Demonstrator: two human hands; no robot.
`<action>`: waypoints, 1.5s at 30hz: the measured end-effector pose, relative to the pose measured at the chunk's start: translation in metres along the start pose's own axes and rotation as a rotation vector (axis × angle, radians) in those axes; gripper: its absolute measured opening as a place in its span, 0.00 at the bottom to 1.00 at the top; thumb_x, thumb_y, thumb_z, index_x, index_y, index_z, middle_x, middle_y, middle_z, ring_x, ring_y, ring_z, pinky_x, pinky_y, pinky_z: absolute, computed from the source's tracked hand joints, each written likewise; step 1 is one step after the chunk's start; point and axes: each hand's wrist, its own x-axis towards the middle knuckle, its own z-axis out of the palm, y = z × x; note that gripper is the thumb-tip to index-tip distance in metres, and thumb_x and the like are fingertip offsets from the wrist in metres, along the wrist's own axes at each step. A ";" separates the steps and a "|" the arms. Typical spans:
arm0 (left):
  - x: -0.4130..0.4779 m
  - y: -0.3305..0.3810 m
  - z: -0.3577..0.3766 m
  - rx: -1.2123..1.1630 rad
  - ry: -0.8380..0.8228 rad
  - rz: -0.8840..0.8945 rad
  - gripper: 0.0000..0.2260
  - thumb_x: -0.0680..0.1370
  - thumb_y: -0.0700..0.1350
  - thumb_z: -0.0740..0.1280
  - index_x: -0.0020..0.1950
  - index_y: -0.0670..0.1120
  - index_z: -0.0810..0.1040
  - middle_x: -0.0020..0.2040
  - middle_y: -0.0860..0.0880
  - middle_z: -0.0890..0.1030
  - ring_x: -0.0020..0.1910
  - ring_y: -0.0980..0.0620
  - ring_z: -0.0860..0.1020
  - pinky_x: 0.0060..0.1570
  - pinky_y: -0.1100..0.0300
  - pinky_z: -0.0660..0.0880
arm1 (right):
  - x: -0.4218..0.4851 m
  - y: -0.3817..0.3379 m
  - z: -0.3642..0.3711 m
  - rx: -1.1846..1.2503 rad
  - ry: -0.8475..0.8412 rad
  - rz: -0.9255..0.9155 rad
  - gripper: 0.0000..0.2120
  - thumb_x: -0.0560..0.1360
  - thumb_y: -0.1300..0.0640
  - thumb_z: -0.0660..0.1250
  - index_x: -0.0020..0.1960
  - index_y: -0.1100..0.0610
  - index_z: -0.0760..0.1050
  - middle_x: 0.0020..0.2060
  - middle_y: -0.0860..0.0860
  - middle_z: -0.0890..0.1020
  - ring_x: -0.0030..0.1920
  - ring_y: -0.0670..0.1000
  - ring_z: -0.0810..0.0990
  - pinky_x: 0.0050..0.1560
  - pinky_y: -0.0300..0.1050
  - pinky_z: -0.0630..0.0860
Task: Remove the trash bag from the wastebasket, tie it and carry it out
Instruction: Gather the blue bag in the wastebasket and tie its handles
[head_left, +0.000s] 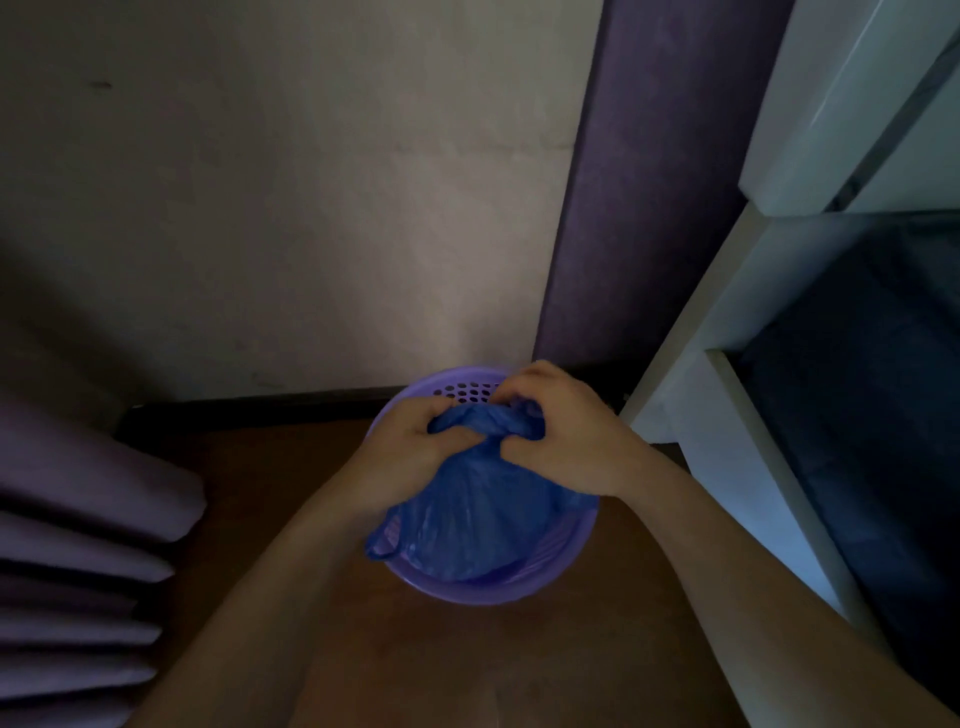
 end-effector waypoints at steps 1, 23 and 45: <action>-0.002 0.002 0.000 -0.094 -0.033 -0.068 0.07 0.78 0.40 0.69 0.51 0.36 0.82 0.43 0.41 0.86 0.41 0.45 0.84 0.40 0.54 0.79 | -0.001 0.001 -0.001 0.034 0.042 -0.013 0.13 0.70 0.57 0.72 0.54 0.52 0.80 0.53 0.49 0.76 0.53 0.46 0.77 0.56 0.40 0.74; -0.003 0.001 -0.003 -0.492 -0.125 -0.148 0.11 0.76 0.47 0.70 0.49 0.40 0.78 0.31 0.47 0.73 0.22 0.57 0.66 0.18 0.67 0.59 | -0.004 -0.010 0.004 -0.088 0.241 -0.301 0.11 0.72 0.49 0.67 0.48 0.54 0.81 0.44 0.44 0.77 0.40 0.46 0.78 0.39 0.52 0.79; 0.001 -0.028 -0.033 0.166 -0.086 0.172 0.10 0.73 0.35 0.73 0.50 0.37 0.74 0.44 0.50 0.85 0.41 0.55 0.83 0.42 0.60 0.81 | -0.013 -0.004 -0.031 1.269 0.208 0.263 0.17 0.79 0.49 0.65 0.34 0.56 0.70 0.24 0.48 0.57 0.27 0.48 0.55 0.28 0.40 0.67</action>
